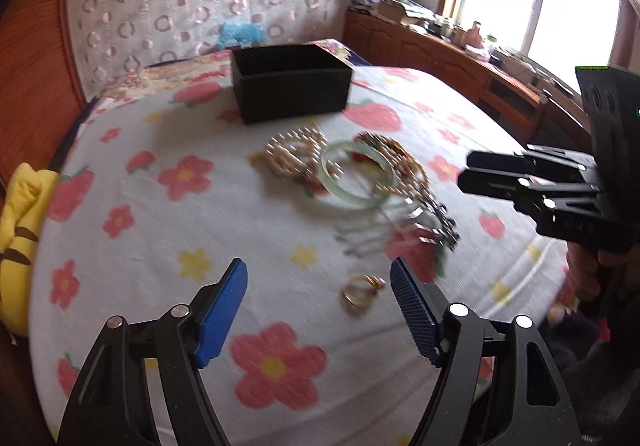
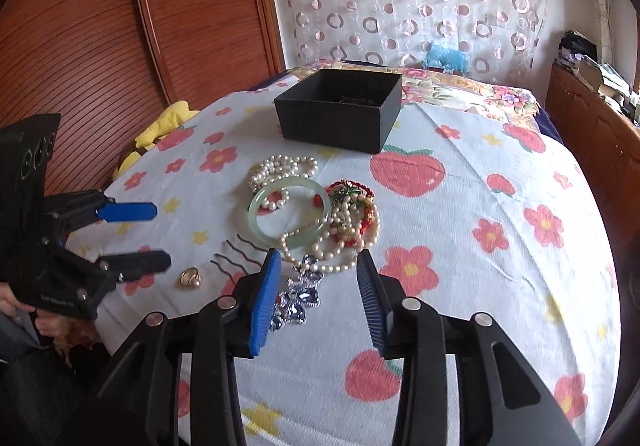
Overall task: Organize jewelry
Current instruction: 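Grasp the purple-flower hair comb with the right gripper while the left grasps the gold ring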
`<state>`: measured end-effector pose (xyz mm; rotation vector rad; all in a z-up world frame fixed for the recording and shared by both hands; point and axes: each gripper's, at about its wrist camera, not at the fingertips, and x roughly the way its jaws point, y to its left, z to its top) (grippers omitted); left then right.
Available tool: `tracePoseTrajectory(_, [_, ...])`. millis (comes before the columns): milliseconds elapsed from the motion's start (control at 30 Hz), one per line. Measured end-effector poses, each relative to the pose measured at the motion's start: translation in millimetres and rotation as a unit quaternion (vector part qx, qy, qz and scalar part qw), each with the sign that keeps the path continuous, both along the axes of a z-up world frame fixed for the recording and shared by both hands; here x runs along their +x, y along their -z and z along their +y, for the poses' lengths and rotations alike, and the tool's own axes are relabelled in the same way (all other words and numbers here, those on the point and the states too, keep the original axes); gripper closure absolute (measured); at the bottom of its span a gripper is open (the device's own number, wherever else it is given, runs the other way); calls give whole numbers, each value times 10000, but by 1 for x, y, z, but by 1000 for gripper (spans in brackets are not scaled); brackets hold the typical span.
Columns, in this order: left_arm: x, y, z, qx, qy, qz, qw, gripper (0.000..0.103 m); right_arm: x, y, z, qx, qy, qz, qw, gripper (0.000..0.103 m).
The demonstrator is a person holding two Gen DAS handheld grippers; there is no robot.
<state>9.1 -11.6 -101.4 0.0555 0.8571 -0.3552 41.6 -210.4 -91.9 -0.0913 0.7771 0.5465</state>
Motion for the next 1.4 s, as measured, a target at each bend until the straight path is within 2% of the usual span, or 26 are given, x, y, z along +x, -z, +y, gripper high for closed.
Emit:
tracePoseTrajectory(67, [-1, 5, -4, -13, 58, 85, 9999, 42, -2, 2, 0, -25, -5, 6, 10000, 60])
tracePoseTrajectory(300, [-3, 13, -20, 27, 336, 212, 9992, 53, -3, 11, 2, -39, -1, 70, 10000, 59])
tracePoseTrajectory(400, [0, 18, -22, 33, 374, 276, 9989, 61, -2, 13, 2, -33, 8, 94, 9999, 58])
tracePoseTrajectory(500, [-1, 19, -25, 113, 394, 202, 9990, 64, -2, 14, 3, -38, -1, 113, 9999, 58])
tracePoseTrajectory(567, [-1, 19, -26, 129, 385, 181, 9990, 74, -3, 15, 3, -46, -13, 119, 9999, 57])
tracePoseTrajectory(633, [-1, 18, -26, 168, 395, 154, 9990, 79, -3, 15, 4, -54, -28, 131, 9999, 56])
tracePoseTrajectory(1000, [2, 10, -9, 12, 111, 25, 9999, 79, -2, 23, 21, -115, -137, 248, 9995, 55])
tracePoseTrajectory(1267, [6, 6, 1, -36, -26, -35, 10000, 79, 14, 33, 25, 84, -1, 689, 9976, 55])
tracePoseTrajectory(1400, [6, 7, 0, -46, 11, -40, 10000, 79, 16, 33, 27, 109, 9, 712, 9974, 55])
